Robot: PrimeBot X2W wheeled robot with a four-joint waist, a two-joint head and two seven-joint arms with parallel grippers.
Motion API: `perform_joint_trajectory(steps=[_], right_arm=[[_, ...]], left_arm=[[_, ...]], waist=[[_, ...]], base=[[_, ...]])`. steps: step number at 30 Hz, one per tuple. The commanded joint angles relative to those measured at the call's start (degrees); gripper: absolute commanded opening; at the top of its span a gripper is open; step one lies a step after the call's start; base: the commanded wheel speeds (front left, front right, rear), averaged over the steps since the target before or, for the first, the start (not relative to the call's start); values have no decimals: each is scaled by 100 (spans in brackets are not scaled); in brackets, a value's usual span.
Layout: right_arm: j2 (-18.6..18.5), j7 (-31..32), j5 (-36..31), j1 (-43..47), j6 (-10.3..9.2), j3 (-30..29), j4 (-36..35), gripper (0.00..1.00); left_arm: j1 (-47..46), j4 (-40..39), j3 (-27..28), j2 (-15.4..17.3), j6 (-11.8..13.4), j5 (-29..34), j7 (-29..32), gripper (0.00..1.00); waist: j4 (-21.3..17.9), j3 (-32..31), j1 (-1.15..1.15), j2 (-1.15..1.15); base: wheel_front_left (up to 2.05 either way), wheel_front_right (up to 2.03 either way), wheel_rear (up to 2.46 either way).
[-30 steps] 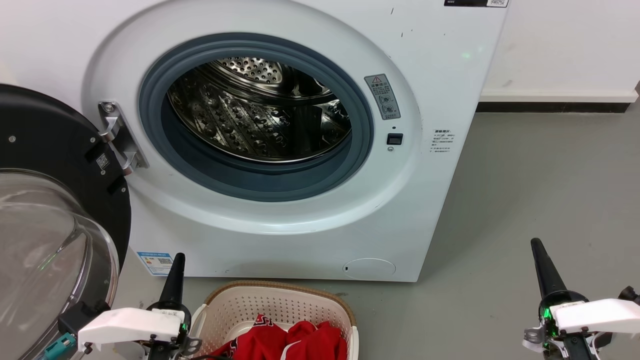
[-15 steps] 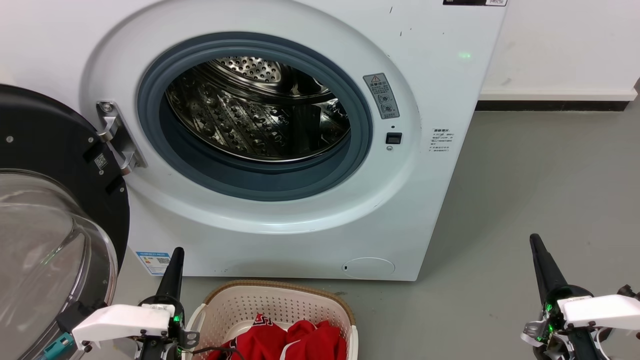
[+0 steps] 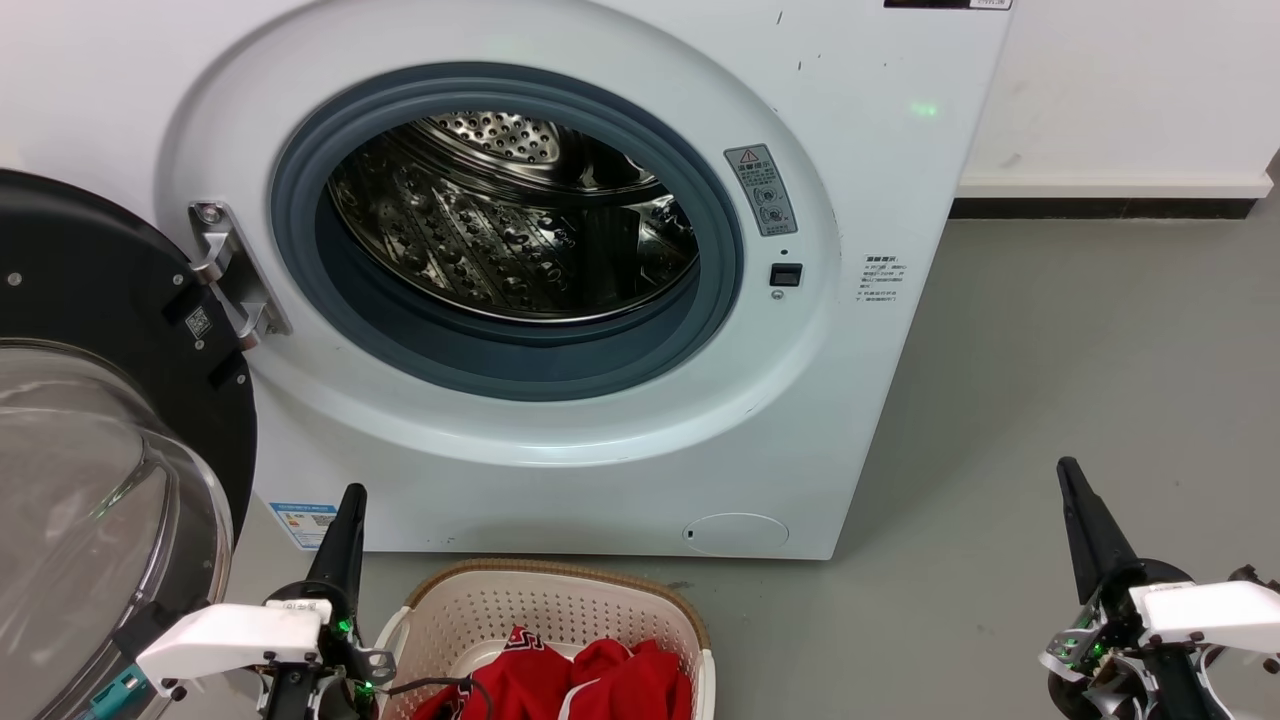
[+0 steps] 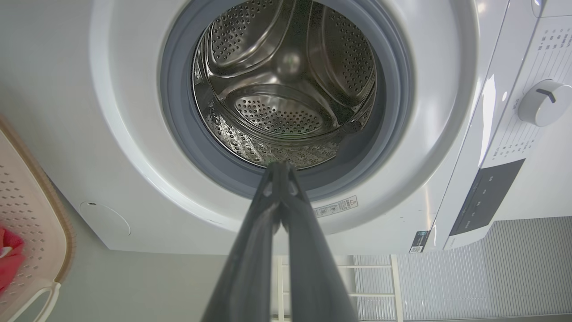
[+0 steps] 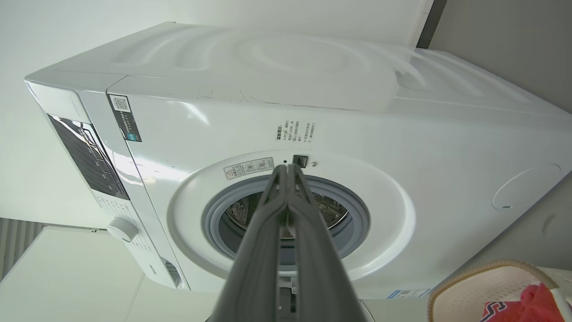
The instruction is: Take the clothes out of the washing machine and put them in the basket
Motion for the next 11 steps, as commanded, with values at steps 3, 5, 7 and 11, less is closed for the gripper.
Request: perform_joint_trajectory(steps=[3, 5, 7, 11], right_arm=[[-10, 66, 223, -129, -1, -16, 35, 0], [-8, 85, 303, -150, -1, -20, 47, 0], [-6, 107, 386, -161, -2, -26, 61, 0], [0, 165, 593, -164, -2, -41, 91, 0]], left_arm=[[-105, 25, 38, -12, -33, -216, 60, 0], [-119, 35, 49, -15, -41, -307, 74, 0], [-135, 40, 60, -17, -47, -398, 95, 0], [-132, 62, 86, -21, -60, -602, 144, 0]], waist=[[-4, 4, 0, 0], [-6, 7, 0, 0], [-8, 9, 0, 0], [-13, 15, 0, 0]], base=[[0, 0, 0], [0, 0, 0], [0, 0, 0], [0, 0, 0]])
